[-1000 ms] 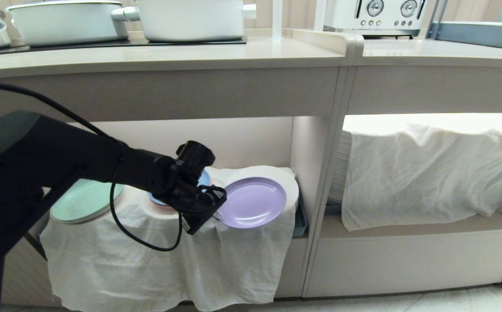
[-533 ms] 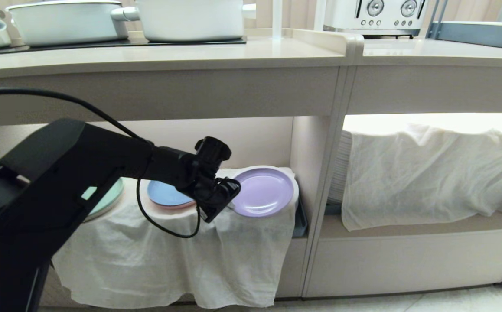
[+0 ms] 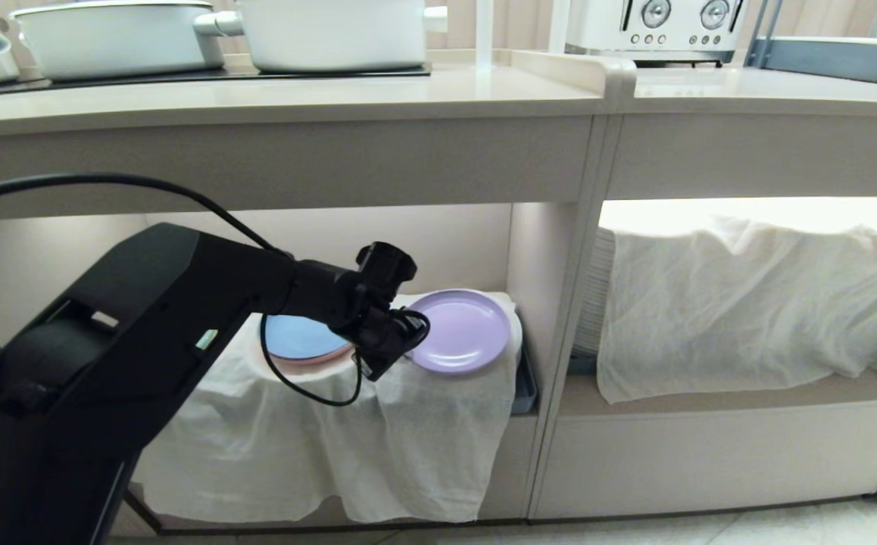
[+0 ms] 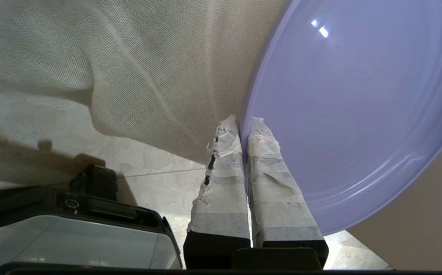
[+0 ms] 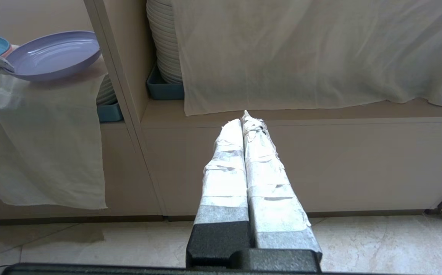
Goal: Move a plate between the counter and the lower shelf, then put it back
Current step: Put the plate in the cupboard
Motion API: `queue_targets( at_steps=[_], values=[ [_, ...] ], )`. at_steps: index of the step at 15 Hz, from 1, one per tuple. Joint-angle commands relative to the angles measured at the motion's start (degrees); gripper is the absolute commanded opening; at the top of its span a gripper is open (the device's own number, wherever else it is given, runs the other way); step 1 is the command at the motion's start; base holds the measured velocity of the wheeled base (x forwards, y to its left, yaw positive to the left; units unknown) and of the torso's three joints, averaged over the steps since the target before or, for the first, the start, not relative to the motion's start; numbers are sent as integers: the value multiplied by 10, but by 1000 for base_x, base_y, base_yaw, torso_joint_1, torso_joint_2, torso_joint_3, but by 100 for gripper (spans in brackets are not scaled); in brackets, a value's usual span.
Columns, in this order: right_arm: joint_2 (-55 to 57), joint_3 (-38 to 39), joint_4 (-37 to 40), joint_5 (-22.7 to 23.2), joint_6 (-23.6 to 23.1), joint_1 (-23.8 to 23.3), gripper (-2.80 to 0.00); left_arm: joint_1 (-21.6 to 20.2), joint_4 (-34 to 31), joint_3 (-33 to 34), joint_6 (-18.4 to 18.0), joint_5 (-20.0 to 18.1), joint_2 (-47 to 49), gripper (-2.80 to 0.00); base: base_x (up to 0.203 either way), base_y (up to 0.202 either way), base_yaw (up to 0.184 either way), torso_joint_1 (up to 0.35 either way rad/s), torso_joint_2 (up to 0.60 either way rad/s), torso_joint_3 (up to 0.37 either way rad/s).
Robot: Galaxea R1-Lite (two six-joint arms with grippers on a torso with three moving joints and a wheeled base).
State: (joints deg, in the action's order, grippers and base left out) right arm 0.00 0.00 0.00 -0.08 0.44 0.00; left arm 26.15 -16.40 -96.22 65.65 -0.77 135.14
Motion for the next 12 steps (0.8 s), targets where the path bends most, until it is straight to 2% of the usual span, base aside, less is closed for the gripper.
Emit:
queue_targets(
  at_steps=[1,5,8,12],
  values=[
    [0,0,0,0,0,0,-280,0,-1,-5,4,0,5,-280,0,0,0,0,0,0],
    [0,0,0,0,0,0,-280,-2,-1,-7,-6,7,13,-280,0,0,0,0,0,0],
    [0,0,0,0,0,0,-280,-3,0,-23,-28,36,31,-280,0,0,0,0,0,0],
    [0,0,0,0,0,0,-280,-2,-3,-51,-29,37,39,-280,0,0,0,0,0,0]
  ],
)
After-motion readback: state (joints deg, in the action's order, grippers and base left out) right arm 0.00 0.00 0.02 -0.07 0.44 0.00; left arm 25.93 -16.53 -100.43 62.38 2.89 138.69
